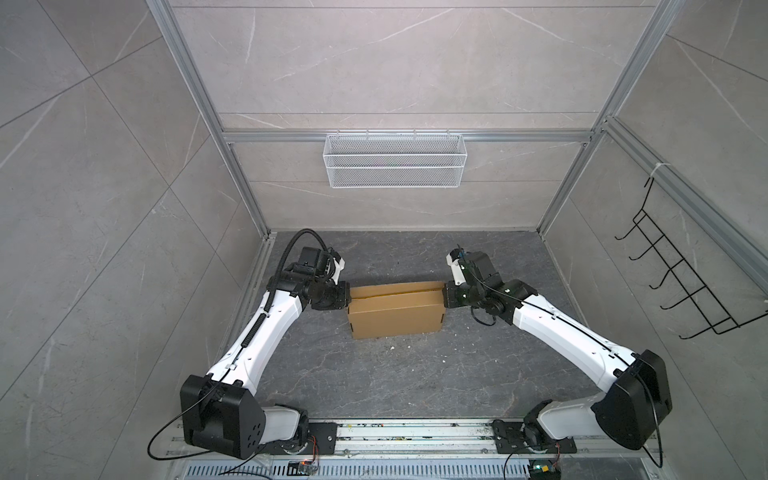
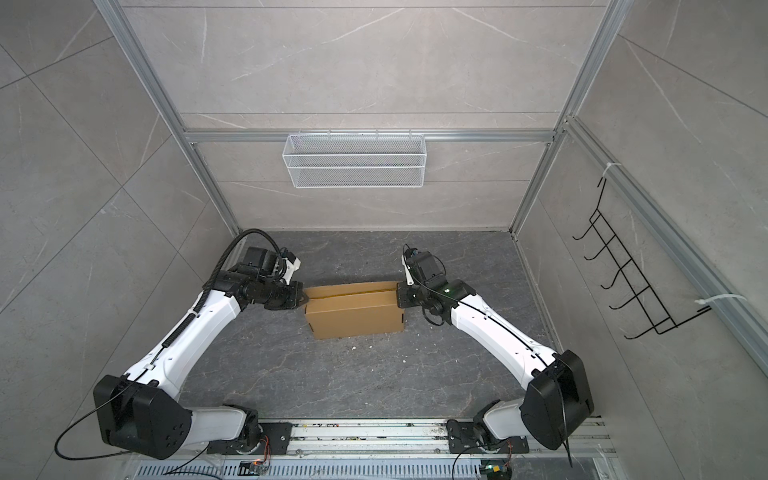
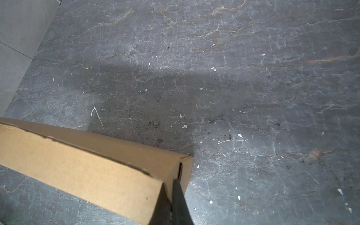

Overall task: Assemble paper box
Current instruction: Fold and tuck the lid into the gap.

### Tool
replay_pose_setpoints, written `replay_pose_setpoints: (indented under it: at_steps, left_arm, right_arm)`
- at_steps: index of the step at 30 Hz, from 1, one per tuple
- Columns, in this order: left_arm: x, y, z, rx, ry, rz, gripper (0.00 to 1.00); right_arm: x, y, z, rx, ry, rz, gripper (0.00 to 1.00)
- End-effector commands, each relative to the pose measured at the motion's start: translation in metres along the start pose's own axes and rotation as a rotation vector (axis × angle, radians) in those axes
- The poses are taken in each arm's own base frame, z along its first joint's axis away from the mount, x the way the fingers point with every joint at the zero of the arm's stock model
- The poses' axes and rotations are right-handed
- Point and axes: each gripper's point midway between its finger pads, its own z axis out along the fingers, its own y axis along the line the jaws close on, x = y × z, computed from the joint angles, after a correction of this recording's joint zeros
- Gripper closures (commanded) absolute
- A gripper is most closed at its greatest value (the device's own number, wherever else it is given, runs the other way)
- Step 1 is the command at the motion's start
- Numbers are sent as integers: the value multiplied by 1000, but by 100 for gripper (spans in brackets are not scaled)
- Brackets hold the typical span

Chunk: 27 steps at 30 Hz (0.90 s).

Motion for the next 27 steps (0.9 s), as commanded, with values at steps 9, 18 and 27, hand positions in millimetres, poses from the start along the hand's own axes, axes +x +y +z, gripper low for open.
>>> replay_pose_setpoints:
  at_steps: [9, 18, 27]
  left_arm:
    - [7, -1, -2, 7, -44, 26, 99]
    - [9, 4, -7, -49, -7, 19, 100]
    - [16, 6, -5, -93, 1, -3, 98]
  right_arm:
    - [71, -12, 16, 54, 267, 2, 100]
    - [71, -13, 17, 58, 266, 5, 100]
    - [70, -12, 17, 56, 266, 5, 100]
